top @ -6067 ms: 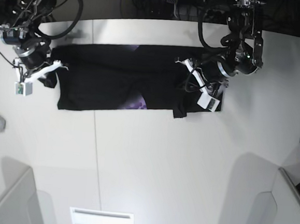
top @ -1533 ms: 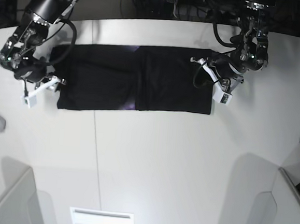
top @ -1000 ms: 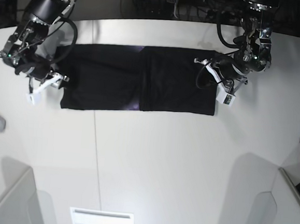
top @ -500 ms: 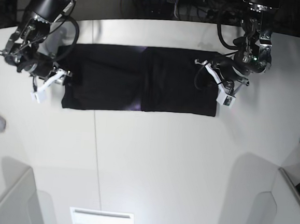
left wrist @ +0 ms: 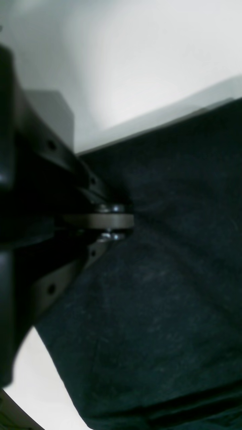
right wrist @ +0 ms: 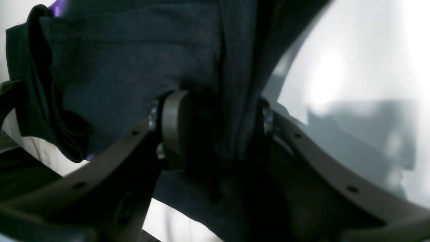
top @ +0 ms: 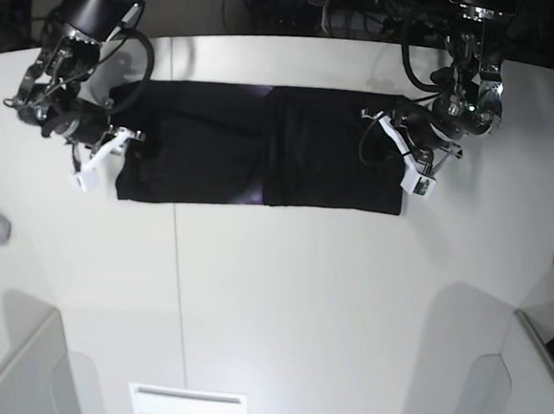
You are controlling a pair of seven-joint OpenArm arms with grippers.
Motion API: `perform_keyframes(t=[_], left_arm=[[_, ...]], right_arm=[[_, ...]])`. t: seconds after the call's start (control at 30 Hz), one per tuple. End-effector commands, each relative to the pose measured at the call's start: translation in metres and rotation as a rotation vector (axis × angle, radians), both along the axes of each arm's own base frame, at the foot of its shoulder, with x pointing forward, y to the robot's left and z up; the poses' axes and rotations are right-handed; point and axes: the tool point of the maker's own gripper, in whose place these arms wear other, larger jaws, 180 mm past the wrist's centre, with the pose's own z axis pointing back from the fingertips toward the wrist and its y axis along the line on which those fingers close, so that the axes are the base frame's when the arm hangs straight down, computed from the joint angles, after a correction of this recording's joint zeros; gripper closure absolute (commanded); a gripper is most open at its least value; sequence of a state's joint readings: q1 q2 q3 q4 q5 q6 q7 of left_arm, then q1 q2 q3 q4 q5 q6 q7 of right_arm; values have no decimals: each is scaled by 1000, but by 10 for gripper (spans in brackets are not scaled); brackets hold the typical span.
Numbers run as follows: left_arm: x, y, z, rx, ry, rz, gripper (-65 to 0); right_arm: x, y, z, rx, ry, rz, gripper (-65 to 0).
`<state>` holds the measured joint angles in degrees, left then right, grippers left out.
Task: Fold the T-shirt properly
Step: 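Grasp the strip end with the right gripper and lift it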
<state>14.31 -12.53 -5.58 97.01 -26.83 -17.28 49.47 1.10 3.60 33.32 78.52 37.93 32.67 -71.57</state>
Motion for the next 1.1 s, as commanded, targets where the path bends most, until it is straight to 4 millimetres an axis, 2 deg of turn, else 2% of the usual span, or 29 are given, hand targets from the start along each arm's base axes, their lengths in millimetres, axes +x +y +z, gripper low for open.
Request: perform_keyframes(t=[0.0,0.13,0.2,0.27,0.43,0.47,0.6,0.77,0.87,1.0,1.07], left_arm=[[1,6,2,28,1,1,0],[2,6,3,27,-4,3,0],[3,6,5,29,-12,1,0],[6,4,11,27,-29,-5,0],[14,2,33,31,-93,-9,0],[16,8,39,36,-112,8,0],[5,44,42,80,-96,96,0],[-6,74,24,132,-32,133,0],[-11,83,12,139,7,142,0],[-11,85,-1,133,43,152,0],[-9,66,-9,114,62,103,0]], right_arm=[[-12,-1,-8,-33,59,32,-243],[-15,0,-15,-17,84,30,-225],[-15,0,-15,-16,81,27,-137],[-10,-1,-13,-17,57,15,0],[-7,-4,-12,-28,43,5,0],[-7,-4,-12,-28,42,5,0],[-2,-9,-2,-58,7,7,0],[5,-18,24,-127,-66,-7,0],[3,-19,32,-139,-71,-46,0],[9,-4,44,-161,-111,8,0],[11,4,50,-156,-122,12,0]])
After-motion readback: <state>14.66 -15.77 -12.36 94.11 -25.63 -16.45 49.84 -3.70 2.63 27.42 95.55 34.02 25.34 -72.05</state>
